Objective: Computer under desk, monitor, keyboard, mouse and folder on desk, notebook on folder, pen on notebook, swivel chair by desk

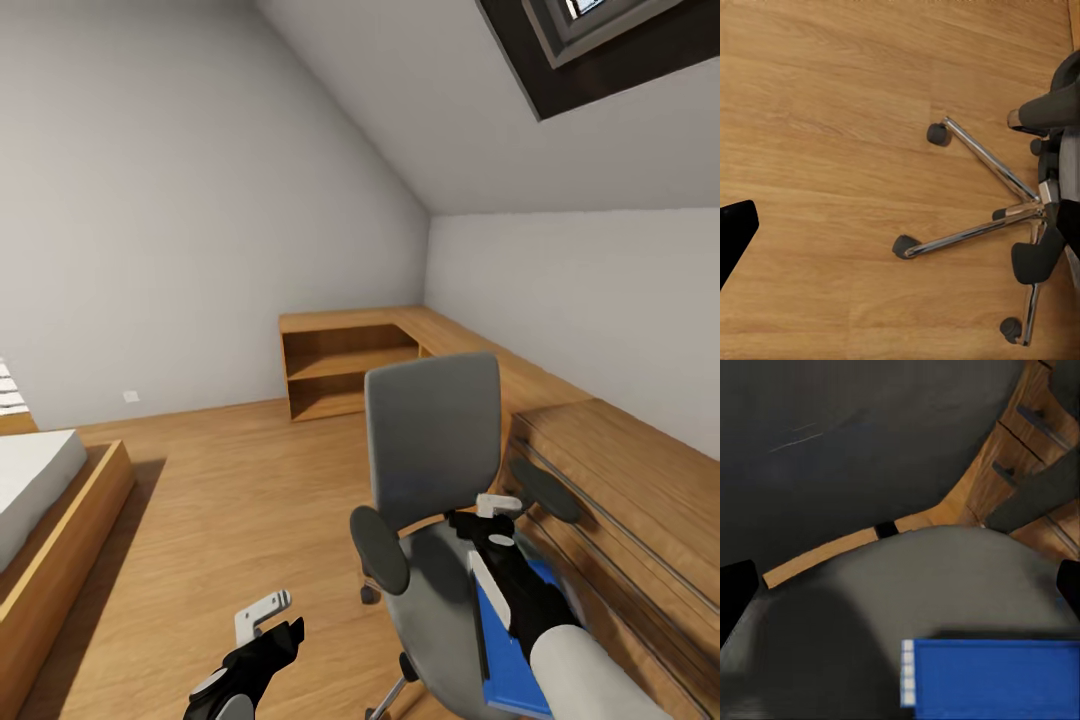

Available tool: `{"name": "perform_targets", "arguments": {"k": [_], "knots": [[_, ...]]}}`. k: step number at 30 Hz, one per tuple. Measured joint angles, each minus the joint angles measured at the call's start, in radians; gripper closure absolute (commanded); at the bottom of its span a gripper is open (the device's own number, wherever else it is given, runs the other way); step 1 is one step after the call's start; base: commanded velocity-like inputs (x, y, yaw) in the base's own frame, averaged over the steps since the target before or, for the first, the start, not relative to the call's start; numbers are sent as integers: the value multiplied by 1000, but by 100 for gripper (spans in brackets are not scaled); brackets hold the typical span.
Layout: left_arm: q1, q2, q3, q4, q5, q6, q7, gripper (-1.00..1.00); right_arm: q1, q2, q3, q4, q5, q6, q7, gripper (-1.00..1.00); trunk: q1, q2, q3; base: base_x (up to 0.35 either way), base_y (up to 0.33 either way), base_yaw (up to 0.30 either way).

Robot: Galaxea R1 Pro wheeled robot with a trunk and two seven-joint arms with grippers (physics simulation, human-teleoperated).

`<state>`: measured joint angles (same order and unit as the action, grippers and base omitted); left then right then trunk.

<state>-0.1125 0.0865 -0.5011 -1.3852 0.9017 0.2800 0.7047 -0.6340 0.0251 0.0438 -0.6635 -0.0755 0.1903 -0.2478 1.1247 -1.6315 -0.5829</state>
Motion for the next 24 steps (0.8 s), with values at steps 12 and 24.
{"name": "perform_targets", "arguments": {"k": [12, 24], "knots": [[0, 0, 1, 0, -1, 0, 0, -100, 289, -2, 1, -666, -320, 338, -6, -100, -27, 49, 22, 0, 0, 0], [0, 1, 8, -4, -1, -1, 0, -100, 309, -11, -41, -713, -416, 344, -7, -100, -27, 49, 23, -30, 18, -43]]}}
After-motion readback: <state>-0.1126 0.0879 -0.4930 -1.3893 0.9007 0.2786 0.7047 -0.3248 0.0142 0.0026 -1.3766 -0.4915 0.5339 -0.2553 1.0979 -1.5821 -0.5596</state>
